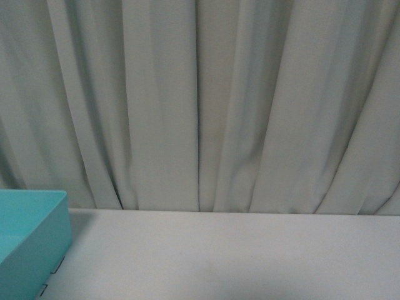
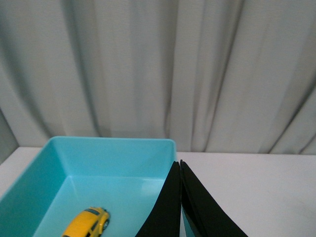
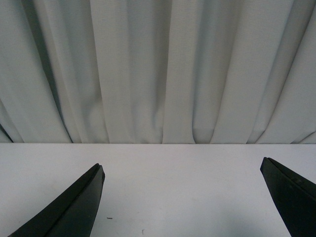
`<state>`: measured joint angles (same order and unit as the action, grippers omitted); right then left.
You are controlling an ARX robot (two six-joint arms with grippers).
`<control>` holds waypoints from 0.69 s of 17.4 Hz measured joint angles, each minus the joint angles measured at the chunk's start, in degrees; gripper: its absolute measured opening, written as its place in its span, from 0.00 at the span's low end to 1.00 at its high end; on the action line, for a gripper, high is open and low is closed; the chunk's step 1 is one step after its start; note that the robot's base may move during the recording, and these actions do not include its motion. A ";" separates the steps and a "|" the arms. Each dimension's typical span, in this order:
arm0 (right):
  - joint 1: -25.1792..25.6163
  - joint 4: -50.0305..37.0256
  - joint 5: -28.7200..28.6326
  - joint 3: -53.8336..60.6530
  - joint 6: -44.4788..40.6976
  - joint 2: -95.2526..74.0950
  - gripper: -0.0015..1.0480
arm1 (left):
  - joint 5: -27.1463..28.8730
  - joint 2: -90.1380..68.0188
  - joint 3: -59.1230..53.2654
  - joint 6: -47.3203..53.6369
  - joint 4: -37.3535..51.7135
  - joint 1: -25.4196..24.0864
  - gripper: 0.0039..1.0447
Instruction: Wind up and store yellow beetle toy
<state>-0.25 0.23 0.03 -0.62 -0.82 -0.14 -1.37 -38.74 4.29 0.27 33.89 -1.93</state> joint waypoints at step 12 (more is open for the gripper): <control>0.00 -0.02 -0.02 0.00 -0.02 0.00 0.94 | 1.36 9.55 -3.76 -0.02 -5.75 1.90 0.01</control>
<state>-0.25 0.21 0.01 -0.62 -0.84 -0.14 -0.01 -29.19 0.54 0.25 28.14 -0.03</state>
